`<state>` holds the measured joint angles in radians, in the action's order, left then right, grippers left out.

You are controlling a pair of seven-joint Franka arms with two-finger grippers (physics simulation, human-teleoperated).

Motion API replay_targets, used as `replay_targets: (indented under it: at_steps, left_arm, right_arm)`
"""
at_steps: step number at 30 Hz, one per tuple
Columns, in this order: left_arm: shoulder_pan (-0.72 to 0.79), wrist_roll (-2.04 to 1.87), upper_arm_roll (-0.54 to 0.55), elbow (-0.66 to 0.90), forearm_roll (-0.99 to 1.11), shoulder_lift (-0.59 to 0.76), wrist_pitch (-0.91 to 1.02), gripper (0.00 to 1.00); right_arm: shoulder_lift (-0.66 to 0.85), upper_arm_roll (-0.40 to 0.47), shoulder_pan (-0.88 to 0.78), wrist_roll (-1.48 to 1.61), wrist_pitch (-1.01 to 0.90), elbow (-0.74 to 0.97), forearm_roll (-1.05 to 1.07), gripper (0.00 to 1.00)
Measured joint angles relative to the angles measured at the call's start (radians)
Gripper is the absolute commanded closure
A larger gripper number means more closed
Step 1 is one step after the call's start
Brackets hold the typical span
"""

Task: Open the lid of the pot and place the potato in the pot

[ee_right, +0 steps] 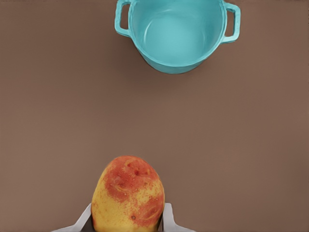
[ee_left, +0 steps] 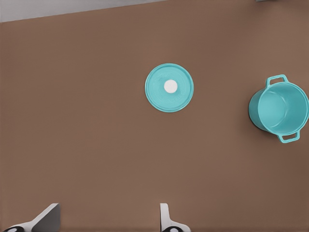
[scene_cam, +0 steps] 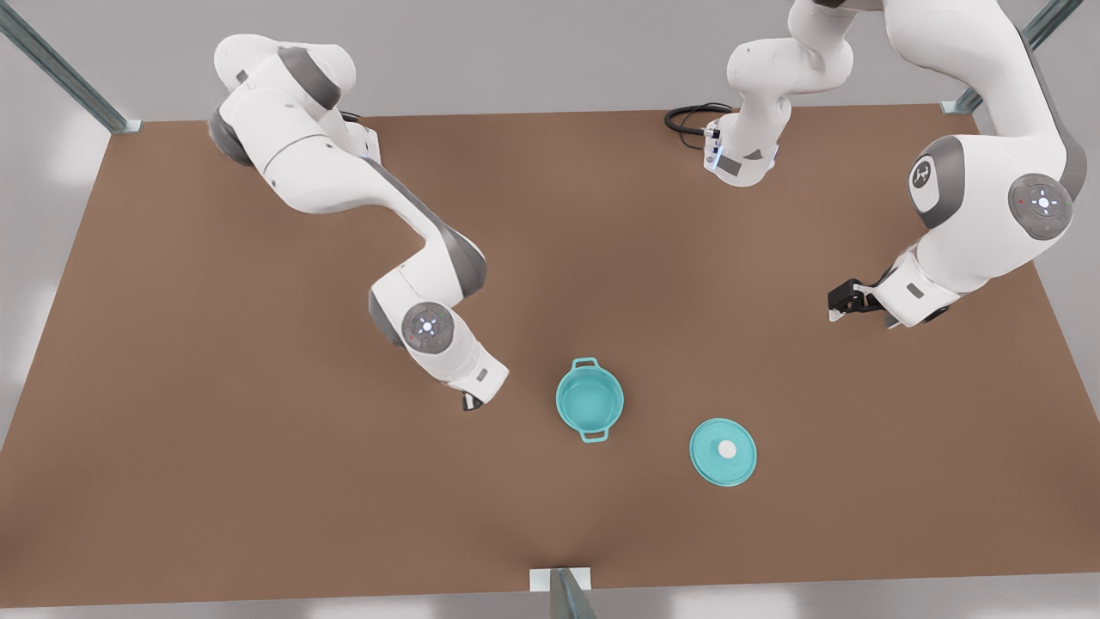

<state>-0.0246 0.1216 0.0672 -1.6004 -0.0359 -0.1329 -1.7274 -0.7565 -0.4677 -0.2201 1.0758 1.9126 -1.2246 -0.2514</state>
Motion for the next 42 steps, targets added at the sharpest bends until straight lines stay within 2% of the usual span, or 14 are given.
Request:
replay_targets:
  at_steps: [14,30,38,40,42]
  left_arm:
    - [0.0,0.0,-0.001,-0.005,-0.001,-0.001,0.0,0.0]
    - [0.0,0.0,-0.002,-0.005,0.0,0.0,0.0,0.0]
    - [-0.001,0.0,-0.002,-0.003,0.0,0.0,0.0,0.0]
    - [-0.001,0.001,-0.002,-0.003,0.0,-0.001,0.0,0.0]
    - [-0.001,0.001,-0.002,-0.003,0.0,0.0,0.0,0.0]
  right_arm:
    - [-0.169,0.066,-0.168,-0.182,0.053,0.2,0.001,0.53]
    - [-0.379,0.085,-0.309,-0.352,0.343,0.363,0.005,0.53]
    - [-0.42,0.119,-0.327,-0.417,0.471,0.391,0.006,0.52]
    - [-0.421,0.122,-0.327,-0.434,0.492,0.391,0.003,0.27]
    - [-0.425,0.121,-0.328,-0.454,0.509,0.391,-0.001,0.17]
